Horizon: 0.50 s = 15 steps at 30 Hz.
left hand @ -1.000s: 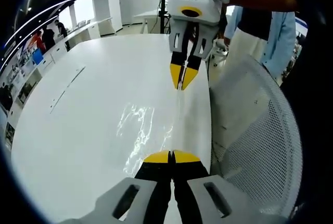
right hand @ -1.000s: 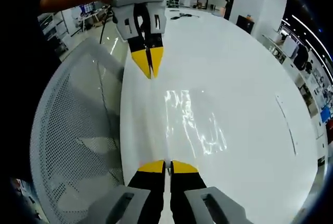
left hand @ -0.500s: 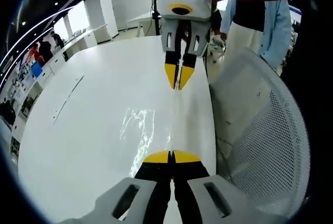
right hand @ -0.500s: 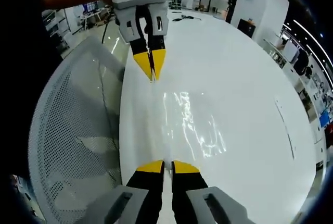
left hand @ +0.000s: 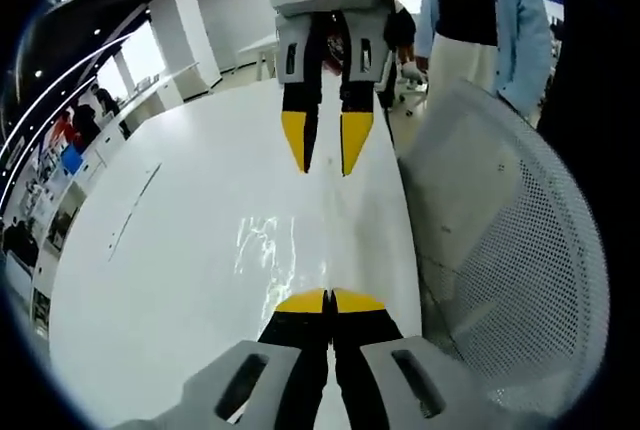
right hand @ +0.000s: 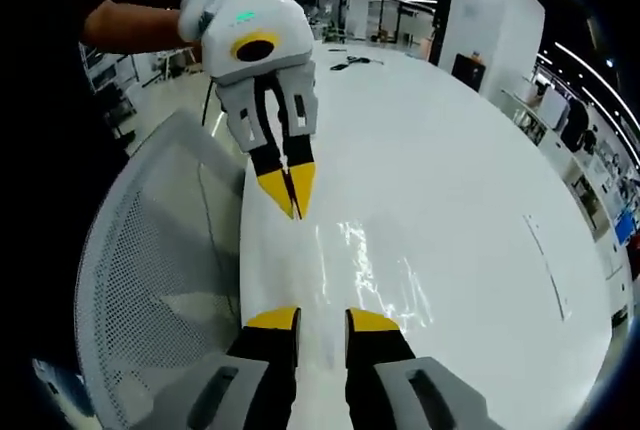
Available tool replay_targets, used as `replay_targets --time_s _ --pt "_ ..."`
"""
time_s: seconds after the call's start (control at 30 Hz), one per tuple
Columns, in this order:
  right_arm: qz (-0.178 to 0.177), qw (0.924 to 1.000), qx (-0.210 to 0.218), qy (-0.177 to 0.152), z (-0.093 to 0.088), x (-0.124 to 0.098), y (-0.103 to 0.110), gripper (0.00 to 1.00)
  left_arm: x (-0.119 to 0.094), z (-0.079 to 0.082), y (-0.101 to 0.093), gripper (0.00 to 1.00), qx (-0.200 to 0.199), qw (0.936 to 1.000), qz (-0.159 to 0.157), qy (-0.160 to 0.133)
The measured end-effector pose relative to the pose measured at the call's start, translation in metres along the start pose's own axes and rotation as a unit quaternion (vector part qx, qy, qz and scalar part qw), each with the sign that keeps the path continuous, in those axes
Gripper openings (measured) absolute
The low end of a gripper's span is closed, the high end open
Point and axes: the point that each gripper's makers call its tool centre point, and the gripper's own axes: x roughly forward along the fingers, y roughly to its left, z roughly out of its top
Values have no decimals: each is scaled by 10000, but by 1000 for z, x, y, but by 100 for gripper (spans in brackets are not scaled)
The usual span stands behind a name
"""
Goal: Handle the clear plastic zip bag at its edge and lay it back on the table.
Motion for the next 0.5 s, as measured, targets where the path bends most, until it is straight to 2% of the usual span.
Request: replay_targets --time_s 0.27,0.5 --pt "-4 10000 25 60 0 6 -4 12 -4 6 0 0 147 9997 135 -132" --pt "94 9998 124 143 -4 15 -3 10 -4 6 -2 0 190 9996 151 -110"
